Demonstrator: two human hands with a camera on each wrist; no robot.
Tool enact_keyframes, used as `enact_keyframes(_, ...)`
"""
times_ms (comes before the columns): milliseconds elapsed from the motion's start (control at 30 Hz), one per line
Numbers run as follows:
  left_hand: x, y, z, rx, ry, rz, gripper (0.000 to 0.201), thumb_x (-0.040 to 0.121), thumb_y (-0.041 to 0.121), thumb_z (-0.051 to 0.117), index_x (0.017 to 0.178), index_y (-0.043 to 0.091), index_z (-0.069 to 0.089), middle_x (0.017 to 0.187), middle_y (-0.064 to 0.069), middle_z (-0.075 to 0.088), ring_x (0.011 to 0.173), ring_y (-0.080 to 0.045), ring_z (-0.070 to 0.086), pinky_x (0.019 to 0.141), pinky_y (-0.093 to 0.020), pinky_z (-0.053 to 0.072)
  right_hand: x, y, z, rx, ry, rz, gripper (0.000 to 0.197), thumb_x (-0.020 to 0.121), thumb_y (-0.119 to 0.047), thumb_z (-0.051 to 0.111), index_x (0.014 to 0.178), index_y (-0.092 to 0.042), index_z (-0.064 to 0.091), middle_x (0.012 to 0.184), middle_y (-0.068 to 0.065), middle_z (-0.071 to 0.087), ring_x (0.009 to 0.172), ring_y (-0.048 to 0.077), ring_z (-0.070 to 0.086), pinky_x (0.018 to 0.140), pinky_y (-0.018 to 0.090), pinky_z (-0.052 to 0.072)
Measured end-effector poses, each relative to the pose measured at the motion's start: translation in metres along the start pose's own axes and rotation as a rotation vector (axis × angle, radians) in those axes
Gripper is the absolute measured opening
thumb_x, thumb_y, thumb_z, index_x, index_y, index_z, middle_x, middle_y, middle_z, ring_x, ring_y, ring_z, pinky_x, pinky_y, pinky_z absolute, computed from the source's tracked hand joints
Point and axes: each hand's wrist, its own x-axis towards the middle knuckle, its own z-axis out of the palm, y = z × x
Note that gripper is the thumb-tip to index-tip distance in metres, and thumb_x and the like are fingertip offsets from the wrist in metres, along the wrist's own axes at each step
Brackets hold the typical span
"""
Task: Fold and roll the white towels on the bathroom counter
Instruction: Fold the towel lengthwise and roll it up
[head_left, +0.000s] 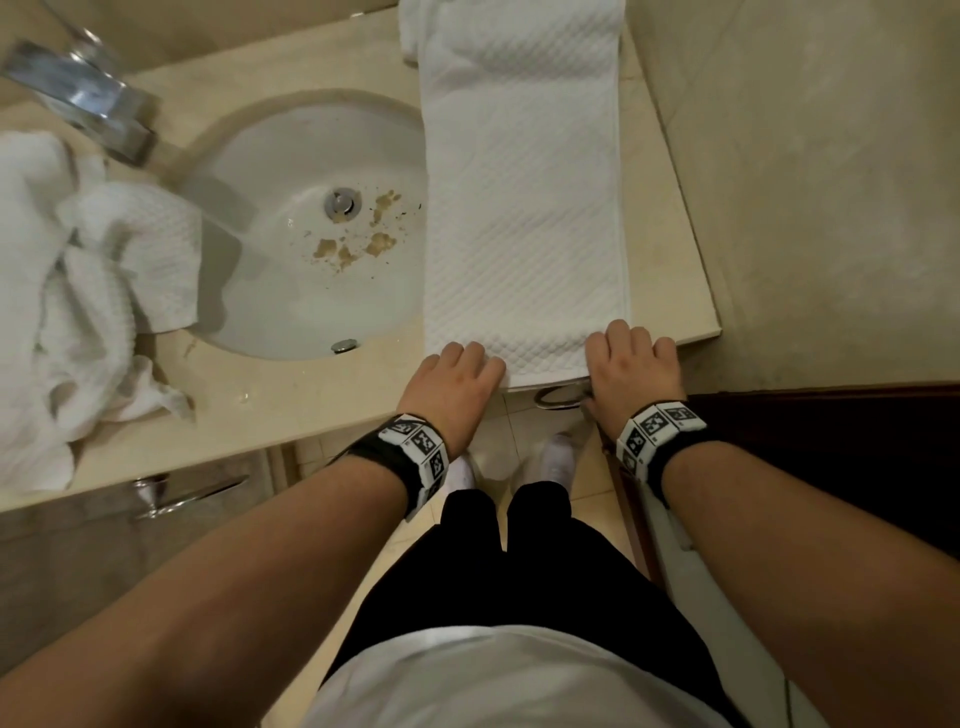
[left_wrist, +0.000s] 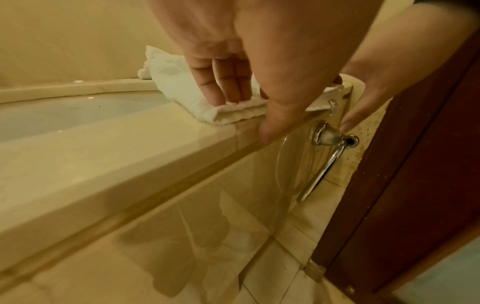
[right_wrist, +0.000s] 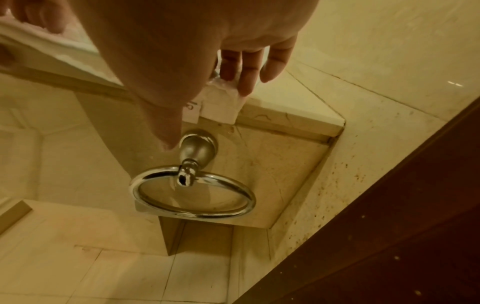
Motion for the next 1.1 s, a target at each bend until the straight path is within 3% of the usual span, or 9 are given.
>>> enact_keyframes(133,0.002,-0.008,0.006,-0.013,0.026,0.049,0.050,0.054,-0.005,0.072,0.100,0.010,0.057,0.093,-0.013,0.058,0.078,-0.034,0.056,0.061,-0.038,0.046,0.001,-0.002,0.000,0.016,0.041,0.018,0.030,0.073,-0.022,0.071,0.094,-0.013,0.050,0.091,0.008,0.050,0.078,0.028,0.049,0.071,0.040,0.035)
enact_keyframes(333,0.004,-0.011,0.007,-0.078,0.064,0.023,0.033,0.065,0.000,0.079,0.092,0.008,0.061,0.087,-0.012,0.060,0.074,-0.034,0.057,0.058,-0.038,0.047,-0.001,0.002,-0.007,0.061,0.010,-0.023,0.054,0.060,-0.039,0.077,0.099,-0.013,0.051,0.096,0.009,0.050,0.083,0.029,0.048,0.075,0.042,0.034)
enact_keyframes(467,0.010,-0.016,-0.002,-0.231,0.023,-0.087,0.009,0.092,0.012,0.064,0.098,0.006,0.061,0.098,-0.015,0.061,0.090,-0.037,0.057,0.071,-0.045,0.049,-0.004,-0.004,-0.007,0.085,0.036,0.017,0.053,0.058,-0.036,0.076,0.098,-0.013,0.051,0.095,0.009,0.050,0.082,0.028,0.047,0.074,0.041,0.032)
enact_keyframes(533,0.012,-0.020,-0.004,-0.248,-0.028,-0.109,0.010,0.097,0.016,0.058,0.101,0.007,0.060,0.105,-0.014,0.060,0.098,-0.035,0.054,0.078,-0.046,0.048,-0.006,-0.004,-0.008,0.103,0.062,0.011,0.049,0.061,-0.037,0.072,0.098,-0.012,0.051,0.093,0.009,0.051,0.081,0.028,0.047,0.073,0.041,0.031)
enact_keyframes(733,0.014,-0.022,-0.003,-0.212,-0.073,-0.087,0.011,0.094,0.019,0.061,0.099,0.009,0.059,0.107,-0.012,0.058,0.099,-0.034,0.054,0.077,-0.043,0.047,-0.012,0.009,-0.008,0.212,0.048,0.043,0.054,0.063,-0.042,0.072,0.104,-0.013,0.053,0.098,0.012,0.051,0.083,0.032,0.051,0.070,0.040,0.037)
enact_keyframes(867,0.014,-0.021,-0.002,-0.166,-0.105,-0.100,0.017,0.093,0.024,0.066,0.103,0.011,0.061,0.113,-0.009,0.056,0.104,-0.031,0.052,0.082,-0.043,0.047,-0.011,0.015,-0.006,0.381,-0.004,0.083,0.051,0.063,-0.029,0.081,0.103,-0.011,0.055,0.101,0.014,0.048,0.073,0.032,0.054,0.061,0.036,0.042)
enact_keyframes(967,0.014,-0.021,0.000,-0.161,-0.114,-0.114,0.019,0.092,0.026,0.068,0.103,0.012,0.061,0.116,-0.009,0.055,0.106,-0.031,0.051,0.084,-0.044,0.048,-0.010,0.017,-0.006,0.507,-0.032,0.104,0.045,0.068,-0.021,0.079,0.105,-0.011,0.055,0.107,0.013,0.046,0.076,0.033,0.055,0.069,0.038,0.052)
enact_keyframes(1100,0.016,-0.022,-0.003,-0.224,-0.139,-0.132,0.018,0.090,0.028,0.074,0.095,0.014,0.063,0.114,-0.006,0.056,0.106,-0.028,0.051,0.087,-0.039,0.046,-0.013,0.018,-0.005,0.620,-0.008,0.121,0.041,0.068,-0.015,0.079,0.104,-0.008,0.062,0.111,0.014,0.050,0.094,0.033,0.054,0.083,0.038,0.051)
